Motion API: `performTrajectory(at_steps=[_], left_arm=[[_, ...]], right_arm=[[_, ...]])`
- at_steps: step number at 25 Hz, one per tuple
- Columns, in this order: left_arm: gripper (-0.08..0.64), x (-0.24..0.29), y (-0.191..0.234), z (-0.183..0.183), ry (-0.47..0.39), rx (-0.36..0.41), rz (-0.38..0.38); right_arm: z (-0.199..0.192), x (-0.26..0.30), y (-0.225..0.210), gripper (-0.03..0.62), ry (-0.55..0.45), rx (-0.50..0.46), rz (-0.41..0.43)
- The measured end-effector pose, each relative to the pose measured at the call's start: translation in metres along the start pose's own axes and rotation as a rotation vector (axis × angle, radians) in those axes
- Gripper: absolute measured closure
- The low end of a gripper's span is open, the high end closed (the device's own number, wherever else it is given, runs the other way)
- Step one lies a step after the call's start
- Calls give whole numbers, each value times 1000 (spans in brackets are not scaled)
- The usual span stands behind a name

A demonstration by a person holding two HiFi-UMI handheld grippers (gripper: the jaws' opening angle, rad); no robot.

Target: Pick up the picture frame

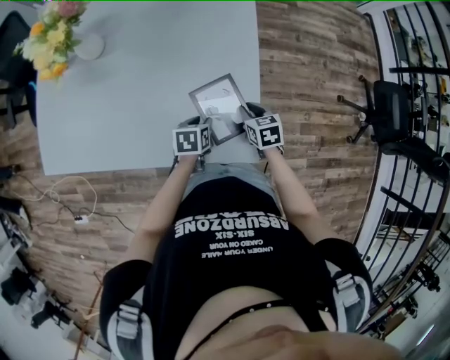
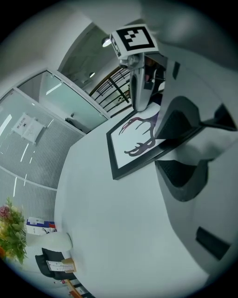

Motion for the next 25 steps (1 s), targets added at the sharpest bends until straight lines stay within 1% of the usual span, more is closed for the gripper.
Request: performTrajectory(at_steps=[2, 7, 10, 16, 22, 25], left_arm=[[422, 0, 1, 1, 3, -5, -2], [437, -1, 2, 1, 7, -57, -15], [437, -4, 3, 3, 9, -47, -11], [441, -13, 1, 13, -27, -40, -16], [440, -25, -9, 26, -65, 13, 1], [442, -32, -14, 33, -91, 25, -3]], right_arm=[[1, 1, 0, 509, 2, 4, 5], [2, -1, 0, 514, 13, 1, 10], [4, -3, 2, 514, 10, 6, 6], [15, -11, 5, 514, -28, 7, -8], [27, -22, 3, 515, -65, 24, -16], [35, -30, 2, 515, -97, 37, -23]])
Point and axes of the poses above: the fingertips, and each gripper's own axes: x forward along the fingers, y to its left, z out of its top, the point moved 4 cm from there along -x, backward along the fingers, and after that the axes turned 11 degrees about -z, right-handed, at the moved point
